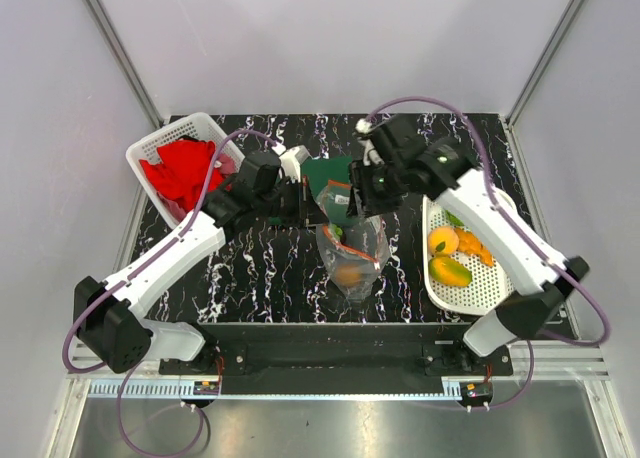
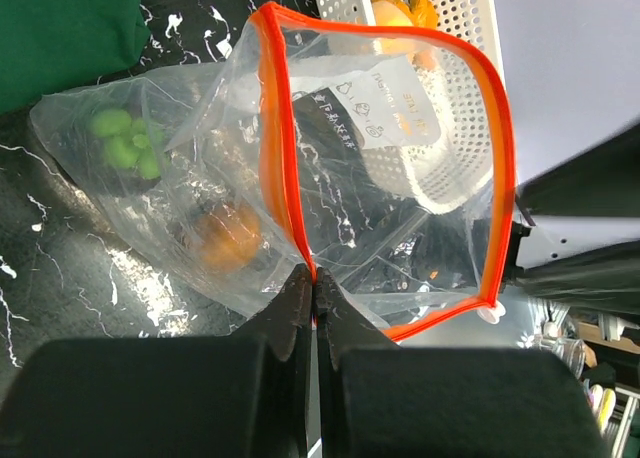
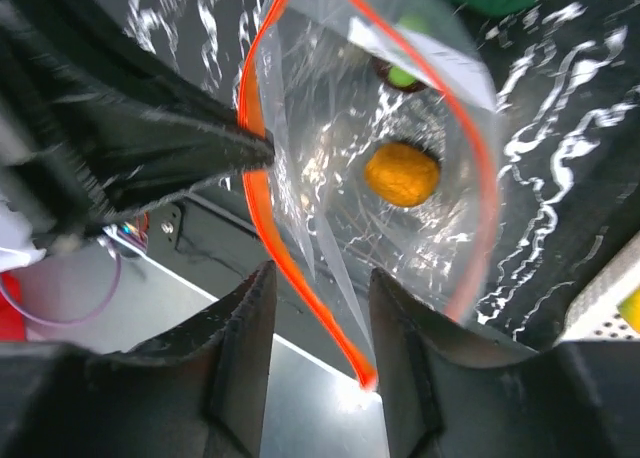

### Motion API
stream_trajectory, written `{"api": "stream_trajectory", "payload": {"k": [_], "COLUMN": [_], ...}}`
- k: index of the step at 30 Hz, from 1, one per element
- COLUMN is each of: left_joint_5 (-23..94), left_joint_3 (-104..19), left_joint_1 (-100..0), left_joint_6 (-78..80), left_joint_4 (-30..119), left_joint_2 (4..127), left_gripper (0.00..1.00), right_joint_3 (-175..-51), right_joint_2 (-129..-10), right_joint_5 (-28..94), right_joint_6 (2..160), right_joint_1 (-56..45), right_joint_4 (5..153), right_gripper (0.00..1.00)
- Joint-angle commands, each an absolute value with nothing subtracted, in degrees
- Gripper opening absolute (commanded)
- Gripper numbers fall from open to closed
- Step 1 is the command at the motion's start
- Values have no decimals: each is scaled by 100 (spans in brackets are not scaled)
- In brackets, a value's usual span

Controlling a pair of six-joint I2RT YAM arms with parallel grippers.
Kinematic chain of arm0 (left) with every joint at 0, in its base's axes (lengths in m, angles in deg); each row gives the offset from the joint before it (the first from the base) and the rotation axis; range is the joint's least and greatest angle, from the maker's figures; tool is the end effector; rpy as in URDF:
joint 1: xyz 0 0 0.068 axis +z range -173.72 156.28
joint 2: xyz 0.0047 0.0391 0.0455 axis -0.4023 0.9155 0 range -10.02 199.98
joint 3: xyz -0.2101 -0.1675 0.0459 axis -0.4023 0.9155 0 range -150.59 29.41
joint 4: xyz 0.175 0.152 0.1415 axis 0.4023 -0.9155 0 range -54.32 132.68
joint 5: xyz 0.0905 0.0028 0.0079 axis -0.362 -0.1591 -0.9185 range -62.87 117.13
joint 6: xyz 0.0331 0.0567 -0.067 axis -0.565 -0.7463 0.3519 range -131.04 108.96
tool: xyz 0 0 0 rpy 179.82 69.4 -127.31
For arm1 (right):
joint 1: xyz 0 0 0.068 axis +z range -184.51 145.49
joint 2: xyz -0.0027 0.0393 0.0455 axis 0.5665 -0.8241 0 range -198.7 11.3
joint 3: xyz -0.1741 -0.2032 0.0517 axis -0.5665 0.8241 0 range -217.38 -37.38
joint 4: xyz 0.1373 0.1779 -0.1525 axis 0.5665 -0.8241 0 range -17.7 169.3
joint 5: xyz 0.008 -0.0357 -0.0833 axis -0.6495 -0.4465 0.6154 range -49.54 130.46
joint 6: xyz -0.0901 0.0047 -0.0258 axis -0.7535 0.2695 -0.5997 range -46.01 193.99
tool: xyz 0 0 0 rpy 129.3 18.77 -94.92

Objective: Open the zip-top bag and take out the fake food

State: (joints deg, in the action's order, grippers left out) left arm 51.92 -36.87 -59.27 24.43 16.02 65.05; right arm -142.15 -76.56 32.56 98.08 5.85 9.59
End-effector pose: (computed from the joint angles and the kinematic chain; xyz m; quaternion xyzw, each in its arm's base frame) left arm 0.2535 -0.2247 0.3010 0.0989 0.8680 -0.4152 0.2535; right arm 0.2462 0.2244 0.3830 -0.1555 0.9329 0.2249 0.2343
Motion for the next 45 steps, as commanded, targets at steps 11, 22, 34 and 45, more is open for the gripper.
{"api": "stream_trajectory", "payload": {"k": [11, 22, 34, 45], "left_joint_5": [5016, 4980, 4963, 4910], "left_joint_3": [-3555, -3291, -2931, -2561], "left_joint_1": [-6187, -6195, -6195, -6195], "left_joint_6": [2623, 2579, 2456, 2377], "left_joint_4": [2053, 2053, 2070, 2079], "left_joint_2": [6513, 6486, 6311, 6073], "left_gripper": [0, 0, 0, 0], "right_joint_3": [-12636, -11413, -10779, -10682], "right_joint_2": [-8890, -8828, -9013, -9593], "right_joint_5": [3088, 2640, 2780, 3114], "right_joint_6": [9552, 9850, 10079, 10273], "right_joint_1": [750, 926, 1093, 1278], "right_joint_4": [1926, 2840, 3553, 4247], "right_gripper": [30, 32, 51, 71]}}
